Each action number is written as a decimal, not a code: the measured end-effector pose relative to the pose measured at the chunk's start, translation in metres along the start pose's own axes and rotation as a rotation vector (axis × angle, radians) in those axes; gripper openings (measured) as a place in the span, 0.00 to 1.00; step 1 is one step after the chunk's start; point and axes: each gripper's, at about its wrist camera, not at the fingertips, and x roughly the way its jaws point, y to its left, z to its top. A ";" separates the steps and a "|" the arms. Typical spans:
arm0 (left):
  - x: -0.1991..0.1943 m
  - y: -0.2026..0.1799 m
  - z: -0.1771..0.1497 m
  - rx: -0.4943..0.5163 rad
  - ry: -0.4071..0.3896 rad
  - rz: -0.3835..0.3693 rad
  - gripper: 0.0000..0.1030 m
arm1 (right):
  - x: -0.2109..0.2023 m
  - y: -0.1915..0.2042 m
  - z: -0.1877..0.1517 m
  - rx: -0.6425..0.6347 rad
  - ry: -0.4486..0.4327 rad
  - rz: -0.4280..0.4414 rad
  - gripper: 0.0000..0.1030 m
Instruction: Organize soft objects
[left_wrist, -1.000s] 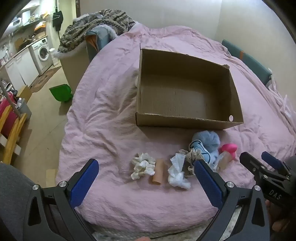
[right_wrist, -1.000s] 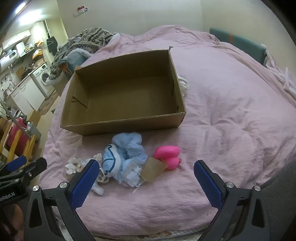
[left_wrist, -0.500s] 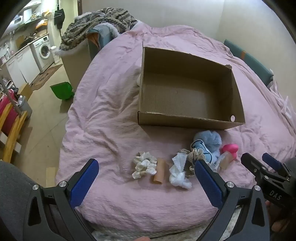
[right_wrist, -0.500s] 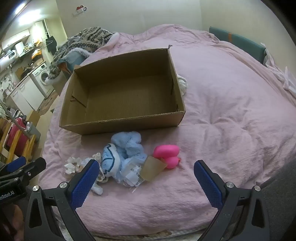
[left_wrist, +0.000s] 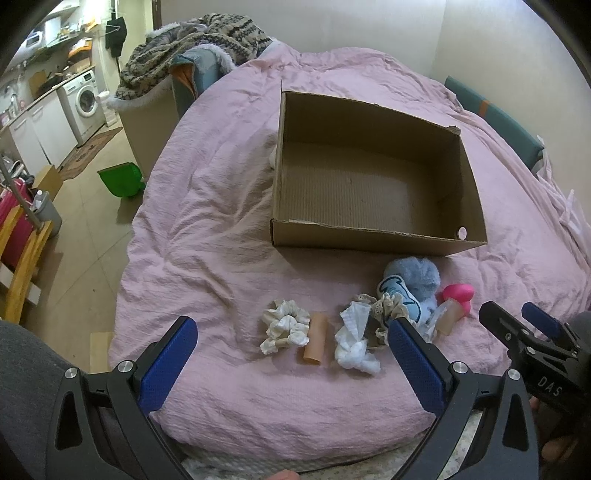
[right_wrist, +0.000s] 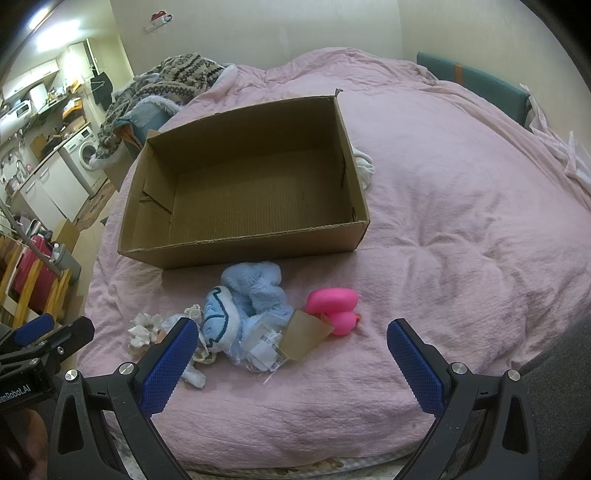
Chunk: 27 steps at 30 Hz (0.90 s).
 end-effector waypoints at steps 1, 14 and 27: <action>0.000 0.000 0.000 0.000 0.000 0.000 1.00 | 0.000 0.000 0.000 0.000 0.000 0.000 1.00; 0.001 0.001 0.000 0.002 0.000 0.003 1.00 | 0.000 0.000 0.000 0.001 0.001 0.000 1.00; 0.001 0.001 0.000 0.007 -0.001 0.005 1.00 | 0.001 0.000 0.000 0.002 0.004 -0.001 1.00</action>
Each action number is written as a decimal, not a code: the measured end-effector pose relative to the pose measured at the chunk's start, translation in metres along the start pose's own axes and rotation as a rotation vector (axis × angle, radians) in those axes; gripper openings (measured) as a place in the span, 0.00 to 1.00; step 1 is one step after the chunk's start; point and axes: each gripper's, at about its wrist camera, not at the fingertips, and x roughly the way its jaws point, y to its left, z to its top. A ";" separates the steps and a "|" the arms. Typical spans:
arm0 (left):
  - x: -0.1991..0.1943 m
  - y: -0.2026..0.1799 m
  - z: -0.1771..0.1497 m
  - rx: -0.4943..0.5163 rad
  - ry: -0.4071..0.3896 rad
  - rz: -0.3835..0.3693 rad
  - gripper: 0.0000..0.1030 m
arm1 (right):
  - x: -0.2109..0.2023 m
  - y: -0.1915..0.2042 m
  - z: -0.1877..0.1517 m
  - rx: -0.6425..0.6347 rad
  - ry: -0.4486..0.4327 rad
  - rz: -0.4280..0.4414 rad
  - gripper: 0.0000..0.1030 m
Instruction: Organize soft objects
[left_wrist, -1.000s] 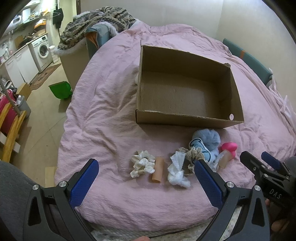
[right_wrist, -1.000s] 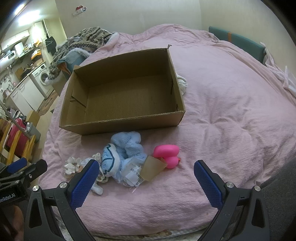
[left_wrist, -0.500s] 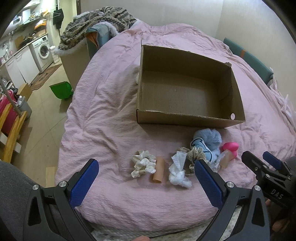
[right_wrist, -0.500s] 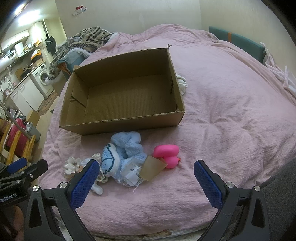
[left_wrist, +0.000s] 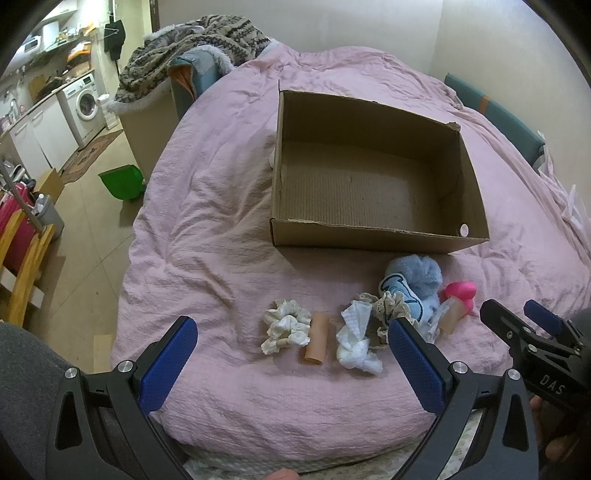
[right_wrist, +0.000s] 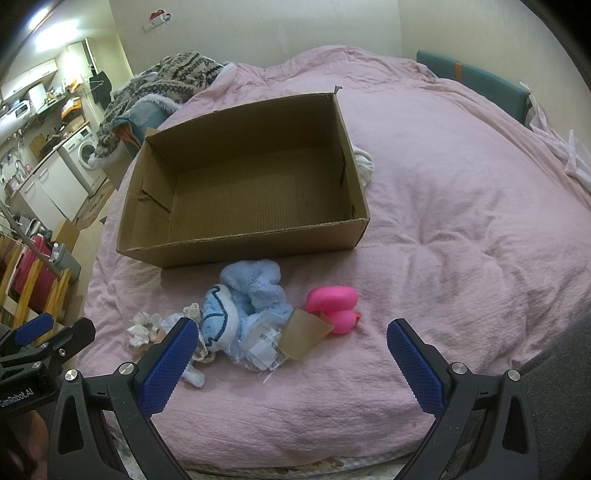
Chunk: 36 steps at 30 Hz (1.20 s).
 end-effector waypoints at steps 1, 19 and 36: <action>0.000 0.000 0.000 0.000 0.000 0.000 1.00 | 0.000 0.000 0.000 -0.001 0.000 0.000 1.00; 0.000 0.001 0.000 -0.009 -0.001 0.006 1.00 | 0.004 -0.001 -0.001 0.016 0.003 -0.009 1.00; -0.006 -0.002 0.013 0.002 -0.007 -0.004 1.00 | -0.005 -0.011 0.013 0.043 0.006 0.031 1.00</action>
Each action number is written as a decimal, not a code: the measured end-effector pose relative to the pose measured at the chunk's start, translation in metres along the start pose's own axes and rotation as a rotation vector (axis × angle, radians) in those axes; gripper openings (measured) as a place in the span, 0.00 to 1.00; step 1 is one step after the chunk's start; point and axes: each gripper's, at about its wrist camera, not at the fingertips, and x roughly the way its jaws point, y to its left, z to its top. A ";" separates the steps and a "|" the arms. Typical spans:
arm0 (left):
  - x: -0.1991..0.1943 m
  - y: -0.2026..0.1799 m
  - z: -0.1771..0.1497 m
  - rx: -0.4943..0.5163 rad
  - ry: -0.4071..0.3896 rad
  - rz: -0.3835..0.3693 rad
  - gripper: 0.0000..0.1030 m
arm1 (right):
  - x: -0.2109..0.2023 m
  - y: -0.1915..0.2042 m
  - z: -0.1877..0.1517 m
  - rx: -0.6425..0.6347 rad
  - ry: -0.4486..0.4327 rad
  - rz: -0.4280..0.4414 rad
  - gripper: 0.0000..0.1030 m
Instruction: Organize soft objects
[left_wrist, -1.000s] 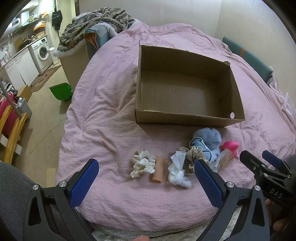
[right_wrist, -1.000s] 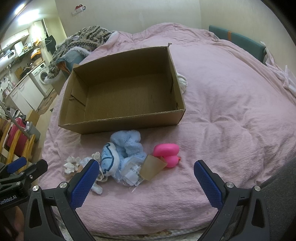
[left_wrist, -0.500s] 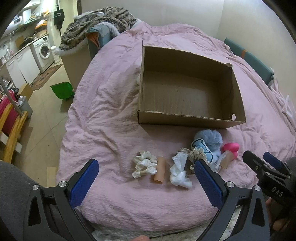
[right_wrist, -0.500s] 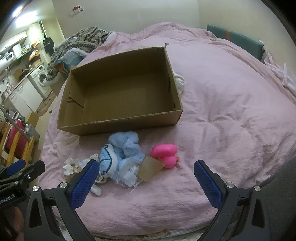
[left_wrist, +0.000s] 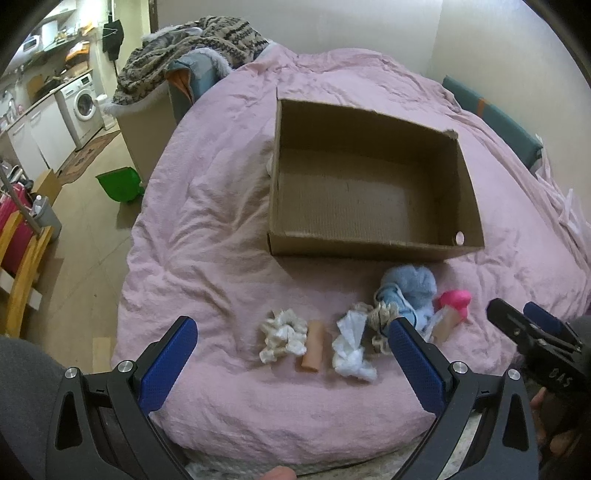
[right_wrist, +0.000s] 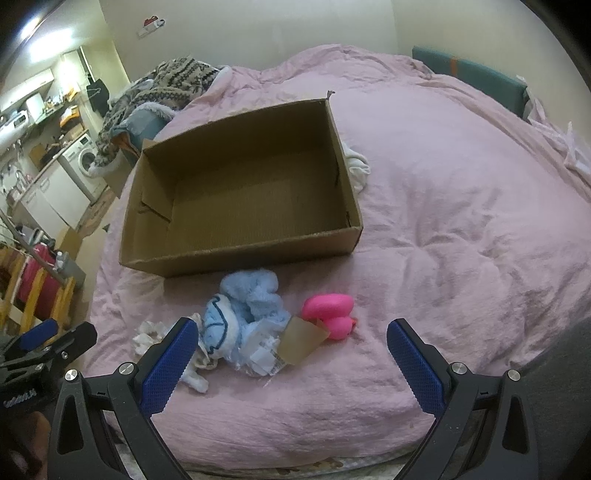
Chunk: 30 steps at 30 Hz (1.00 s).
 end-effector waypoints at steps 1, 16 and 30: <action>-0.001 0.002 0.004 -0.003 -0.001 0.003 1.00 | -0.002 -0.002 0.004 0.005 -0.001 0.004 1.00; 0.055 0.033 0.051 -0.082 0.143 0.063 1.00 | 0.046 -0.093 0.059 0.307 0.225 0.078 1.00; 0.086 0.053 0.039 -0.178 0.243 0.078 1.00 | 0.121 -0.056 0.032 0.227 0.483 0.095 0.76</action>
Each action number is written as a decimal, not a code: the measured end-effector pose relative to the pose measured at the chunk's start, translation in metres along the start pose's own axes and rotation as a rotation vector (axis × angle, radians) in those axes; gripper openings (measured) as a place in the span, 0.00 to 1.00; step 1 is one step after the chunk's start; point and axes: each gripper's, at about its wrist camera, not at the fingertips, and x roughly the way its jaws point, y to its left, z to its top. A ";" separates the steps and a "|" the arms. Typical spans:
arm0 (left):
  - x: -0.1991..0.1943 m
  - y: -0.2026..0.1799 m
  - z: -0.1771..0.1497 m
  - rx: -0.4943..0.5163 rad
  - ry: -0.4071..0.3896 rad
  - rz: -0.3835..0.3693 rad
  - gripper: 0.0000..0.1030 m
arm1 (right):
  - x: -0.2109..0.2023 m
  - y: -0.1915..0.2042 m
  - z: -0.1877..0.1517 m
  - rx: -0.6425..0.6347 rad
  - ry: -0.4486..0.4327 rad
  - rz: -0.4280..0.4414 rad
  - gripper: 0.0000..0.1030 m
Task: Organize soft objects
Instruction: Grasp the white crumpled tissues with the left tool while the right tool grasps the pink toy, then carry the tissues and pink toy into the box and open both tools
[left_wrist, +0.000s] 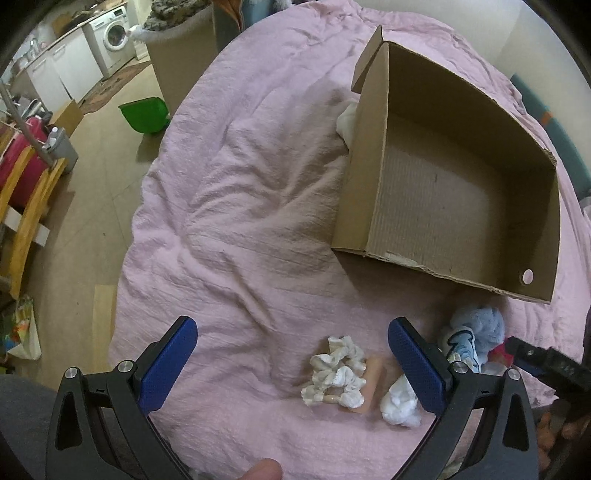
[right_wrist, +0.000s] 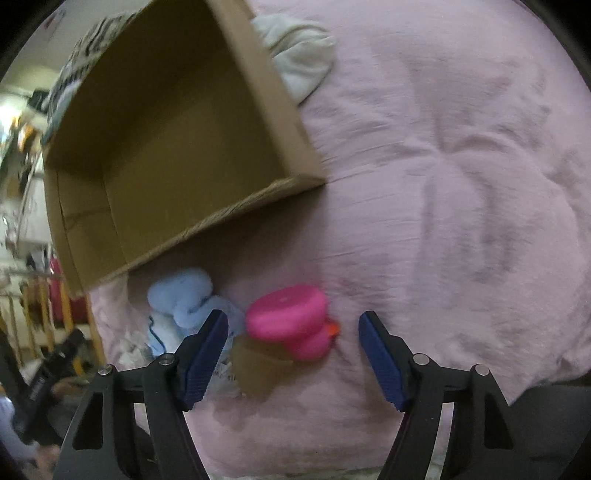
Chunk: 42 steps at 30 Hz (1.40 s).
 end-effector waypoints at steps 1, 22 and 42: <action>0.001 0.000 0.001 0.003 0.000 0.002 1.00 | 0.003 0.004 0.000 -0.020 0.000 -0.023 0.70; 0.056 -0.006 -0.012 0.017 0.227 -0.080 0.59 | -0.041 0.029 -0.009 -0.123 -0.213 0.166 0.54; 0.009 -0.002 -0.019 0.029 0.049 -0.065 0.11 | -0.050 0.033 -0.021 -0.158 -0.231 0.198 0.54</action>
